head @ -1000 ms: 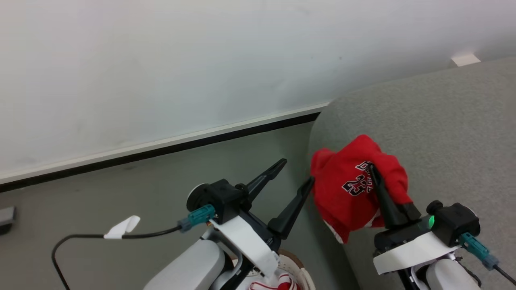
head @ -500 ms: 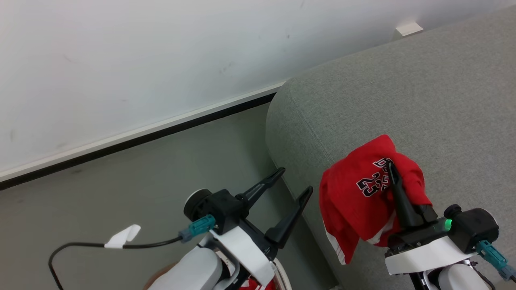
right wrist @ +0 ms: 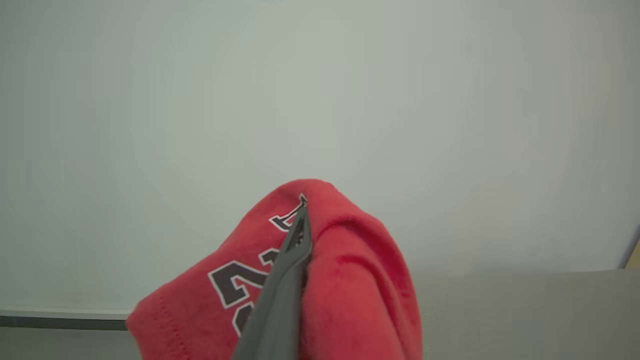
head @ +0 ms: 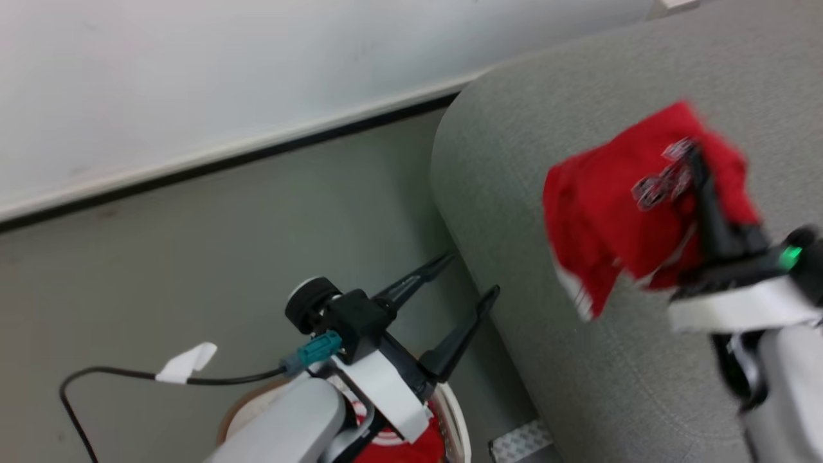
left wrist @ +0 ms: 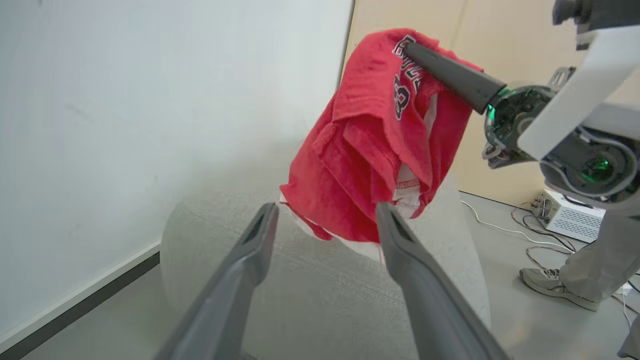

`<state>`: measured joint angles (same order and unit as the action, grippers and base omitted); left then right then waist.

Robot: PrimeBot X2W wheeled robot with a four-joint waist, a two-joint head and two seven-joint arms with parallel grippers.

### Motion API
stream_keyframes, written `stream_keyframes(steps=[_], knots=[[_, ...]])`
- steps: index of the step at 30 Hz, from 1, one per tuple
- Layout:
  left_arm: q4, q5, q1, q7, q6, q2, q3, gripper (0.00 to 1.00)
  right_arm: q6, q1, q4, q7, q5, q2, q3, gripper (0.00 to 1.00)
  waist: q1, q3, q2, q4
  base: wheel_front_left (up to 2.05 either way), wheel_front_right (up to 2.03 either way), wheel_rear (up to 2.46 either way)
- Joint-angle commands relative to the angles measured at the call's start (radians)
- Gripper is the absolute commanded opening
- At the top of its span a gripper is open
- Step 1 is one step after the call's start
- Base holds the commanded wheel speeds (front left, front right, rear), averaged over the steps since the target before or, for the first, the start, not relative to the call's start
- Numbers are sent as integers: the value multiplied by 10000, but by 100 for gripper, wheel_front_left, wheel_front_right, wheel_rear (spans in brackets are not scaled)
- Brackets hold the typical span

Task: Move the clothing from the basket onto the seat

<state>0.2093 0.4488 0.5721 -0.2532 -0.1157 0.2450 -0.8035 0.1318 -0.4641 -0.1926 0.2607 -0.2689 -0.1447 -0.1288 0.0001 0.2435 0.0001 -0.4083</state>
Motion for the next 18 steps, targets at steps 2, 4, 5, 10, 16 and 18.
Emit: stream_keyframes(steps=[2, 4, 5, 10, 16, 18], knots=[[-137, -121, 186, 75, -41, 218, 12, 100, -22, -669, -186, -14, 42, -196, 194, 0, -1, 656, -1, 288, 0, 0, 0], [-337, -203, 357, 215, -55, 428, 3, 100, -22, -1401, -402, -22, -125, -329, 455, 0, -1, 1125, -1, 399, 0, 0, 0], [-453, -251, 445, 267, -65, 525, -20, 100, -23, -1707, -586, -115, -12, -513, 610, 0, -1, 1351, -1, 474, 0, 0, 0], [-944, -483, 973, 491, -94, 928, -163, 100, -23, -3450, -1646, -501, 167, -1238, 1312, 0, -1, 2400, -1, 882, 0, 0, 0], [-1298, -570, 1513, 588, -136, 1131, -369, 100, -23, -4871, -2994, -993, 1005, -1883, 2049, 0, -1, 3282, -1, 1336, 0, 0, 0], [-1334, -567, 1642, 600, -132, 1144, -429, 100, -23, -5204, -3332, -1060, 1402, -2138, 2236, 0, -1, 3495, -1, 1507, 0, 0, 0]])
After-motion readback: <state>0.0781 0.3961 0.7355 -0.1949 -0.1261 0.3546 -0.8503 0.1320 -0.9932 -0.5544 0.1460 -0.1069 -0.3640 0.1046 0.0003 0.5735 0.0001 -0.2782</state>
